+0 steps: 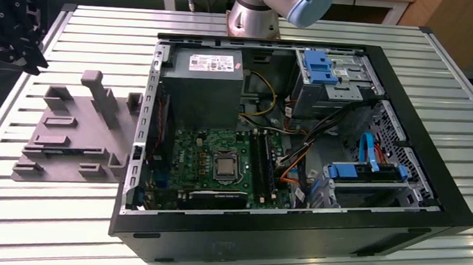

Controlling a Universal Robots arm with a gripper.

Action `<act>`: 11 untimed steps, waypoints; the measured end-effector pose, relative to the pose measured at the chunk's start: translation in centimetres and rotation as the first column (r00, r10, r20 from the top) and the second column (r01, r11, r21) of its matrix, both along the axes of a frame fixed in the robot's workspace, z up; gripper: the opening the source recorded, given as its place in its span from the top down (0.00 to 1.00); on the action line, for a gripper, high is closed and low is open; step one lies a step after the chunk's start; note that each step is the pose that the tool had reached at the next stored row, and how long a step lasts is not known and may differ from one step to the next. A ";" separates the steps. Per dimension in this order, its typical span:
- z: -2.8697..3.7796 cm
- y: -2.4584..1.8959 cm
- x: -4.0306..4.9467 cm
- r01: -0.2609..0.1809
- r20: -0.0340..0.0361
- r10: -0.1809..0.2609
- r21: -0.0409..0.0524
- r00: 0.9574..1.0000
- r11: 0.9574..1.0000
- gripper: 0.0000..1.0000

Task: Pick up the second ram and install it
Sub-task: 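Pick up the second ram and move it above second insertion slot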

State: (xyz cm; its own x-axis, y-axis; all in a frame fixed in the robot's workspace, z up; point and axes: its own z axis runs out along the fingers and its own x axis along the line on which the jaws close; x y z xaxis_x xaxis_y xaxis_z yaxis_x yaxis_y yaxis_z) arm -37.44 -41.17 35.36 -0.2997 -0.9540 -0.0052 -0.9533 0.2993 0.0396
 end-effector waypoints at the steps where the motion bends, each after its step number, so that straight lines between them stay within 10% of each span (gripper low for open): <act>1: 0.00 0.00 0.00 0.000 0.000 0.000 0.000 1.000 1.000 0.75; 11: -0.19 -0.10 -0.01 -0.032 0.000 0.032 0.000 1.000 1.000 0.75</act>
State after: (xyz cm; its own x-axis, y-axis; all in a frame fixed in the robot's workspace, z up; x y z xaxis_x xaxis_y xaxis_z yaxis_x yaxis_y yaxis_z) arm -37.45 -41.27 35.16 -0.2694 -0.9630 -0.0053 -0.9623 0.2690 0.0396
